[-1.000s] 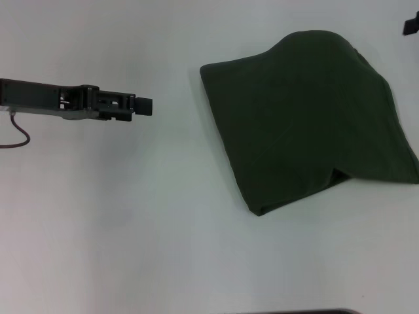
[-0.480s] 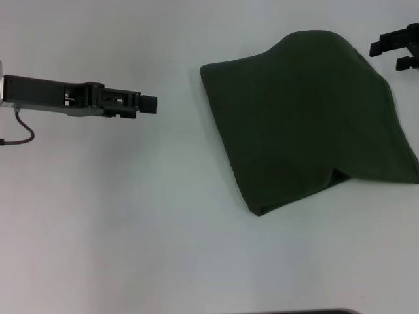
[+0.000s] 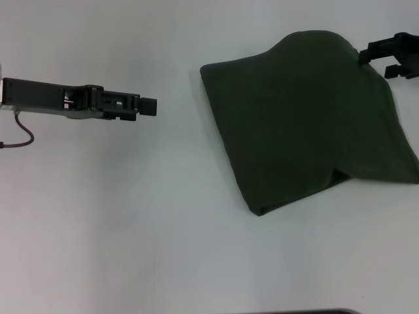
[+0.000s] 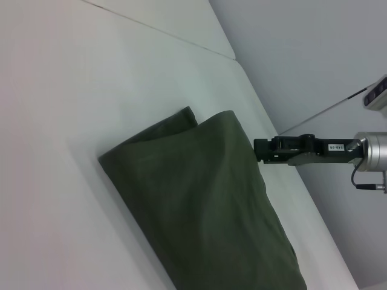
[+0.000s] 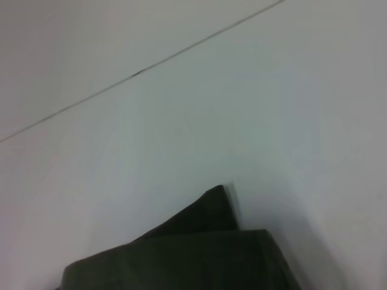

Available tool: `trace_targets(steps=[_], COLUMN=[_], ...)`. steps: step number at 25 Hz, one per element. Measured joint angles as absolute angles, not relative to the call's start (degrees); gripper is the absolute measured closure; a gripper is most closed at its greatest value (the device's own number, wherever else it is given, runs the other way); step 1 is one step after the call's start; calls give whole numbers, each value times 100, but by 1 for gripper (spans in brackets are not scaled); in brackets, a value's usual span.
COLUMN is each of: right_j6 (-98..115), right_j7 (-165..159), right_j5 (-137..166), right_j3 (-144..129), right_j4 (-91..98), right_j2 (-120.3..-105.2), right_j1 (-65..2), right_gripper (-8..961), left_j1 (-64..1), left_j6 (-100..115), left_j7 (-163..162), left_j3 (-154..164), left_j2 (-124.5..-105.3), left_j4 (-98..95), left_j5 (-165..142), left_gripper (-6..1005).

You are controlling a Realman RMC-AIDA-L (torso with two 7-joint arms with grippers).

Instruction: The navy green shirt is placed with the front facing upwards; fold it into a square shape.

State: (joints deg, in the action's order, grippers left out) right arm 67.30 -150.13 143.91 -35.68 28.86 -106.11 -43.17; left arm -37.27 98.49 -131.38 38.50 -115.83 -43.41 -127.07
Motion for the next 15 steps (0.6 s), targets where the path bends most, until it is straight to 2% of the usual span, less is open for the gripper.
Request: trace_targets(steps=[8, 15], right_j6=[6699, 6635], right_j7=[-15010, -14977], right_j5=[14369, 14253], right_j3=[-3561, -3557], right_j4=[2883, 2882], right_j2=[-10669, -10695], right_j1=[-4321, -4235], right_gripper=[164, 210], left_j1=[-3726, -3726], left_j6=[9860, 9862], left_j7=[-13131, -13130], left_j3=[3850, 3850], left_j2=[-11601, -11611], left_j4=[-4342, -4342], left_j5=[-12708, -12709], left_gripper=[217, 216])
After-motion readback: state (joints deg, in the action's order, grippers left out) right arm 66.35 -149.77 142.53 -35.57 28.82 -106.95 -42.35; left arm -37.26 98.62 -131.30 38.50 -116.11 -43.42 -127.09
